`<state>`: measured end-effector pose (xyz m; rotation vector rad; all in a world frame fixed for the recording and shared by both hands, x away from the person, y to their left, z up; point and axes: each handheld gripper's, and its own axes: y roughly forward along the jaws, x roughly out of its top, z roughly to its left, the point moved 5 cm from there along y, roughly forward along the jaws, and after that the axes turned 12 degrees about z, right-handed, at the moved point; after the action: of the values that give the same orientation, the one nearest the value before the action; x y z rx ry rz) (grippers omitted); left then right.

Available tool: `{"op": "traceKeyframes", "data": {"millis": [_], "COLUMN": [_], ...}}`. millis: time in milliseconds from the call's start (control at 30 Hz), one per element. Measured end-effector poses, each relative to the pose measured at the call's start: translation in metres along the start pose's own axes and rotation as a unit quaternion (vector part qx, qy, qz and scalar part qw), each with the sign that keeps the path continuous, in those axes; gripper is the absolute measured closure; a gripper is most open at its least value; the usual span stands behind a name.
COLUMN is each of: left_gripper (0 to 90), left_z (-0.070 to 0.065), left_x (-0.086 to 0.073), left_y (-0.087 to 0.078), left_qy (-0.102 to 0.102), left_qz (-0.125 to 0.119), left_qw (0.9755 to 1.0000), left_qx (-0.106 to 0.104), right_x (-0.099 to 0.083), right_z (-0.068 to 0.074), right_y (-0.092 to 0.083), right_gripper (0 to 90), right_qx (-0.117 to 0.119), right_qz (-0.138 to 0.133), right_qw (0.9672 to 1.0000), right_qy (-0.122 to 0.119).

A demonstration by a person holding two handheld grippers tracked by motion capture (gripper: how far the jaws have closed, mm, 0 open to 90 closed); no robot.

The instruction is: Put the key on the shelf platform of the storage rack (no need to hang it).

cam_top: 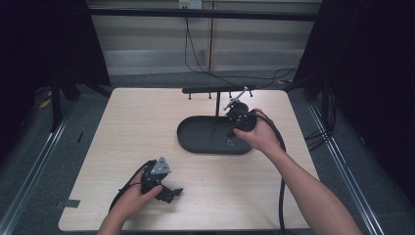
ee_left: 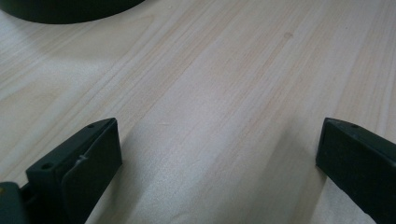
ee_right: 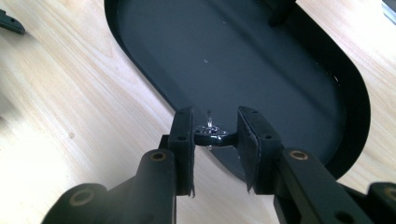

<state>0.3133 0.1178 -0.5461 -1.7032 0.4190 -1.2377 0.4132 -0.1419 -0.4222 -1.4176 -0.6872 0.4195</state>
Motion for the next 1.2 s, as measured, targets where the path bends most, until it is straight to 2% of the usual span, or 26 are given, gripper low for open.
{"op": "traceKeyframes", "data": {"millis": [333, 600, 967, 1200], "left_gripper": [0.0, 0.0, 0.0, 0.0], "left_z": [0.0, 0.0, 0.0, 0.0], "left_x": [0.0, 0.0, 0.0, 0.0], "left_y": [0.0, 0.0, 0.0, 0.0], "left_qy": [0.002, 0.002, 0.0, 0.0], "left_qz": [0.0, 0.001, 0.0, 0.0], "left_qw": [1.0, 1.0, 1.0, 1.0], "left_qx": [0.001, 0.001, 0.0, 0.0], "right_x": [0.007, 0.011, 0.016, 0.019], "right_z": [-0.007, -0.011, -0.014, -0.013], "right_y": [0.003, 0.013, 0.03, 0.04], "right_gripper": [68.4, 68.4, 68.4, 68.3], "right_qx": [-0.004, -0.013, -0.014, -0.025], "right_qz": [0.0, 0.003, 0.004, 0.007], "right_qw": [0.9999, 0.9998, 0.9996, 0.9995], "right_qy": [0.01, 0.014, 0.023, 0.016]}}
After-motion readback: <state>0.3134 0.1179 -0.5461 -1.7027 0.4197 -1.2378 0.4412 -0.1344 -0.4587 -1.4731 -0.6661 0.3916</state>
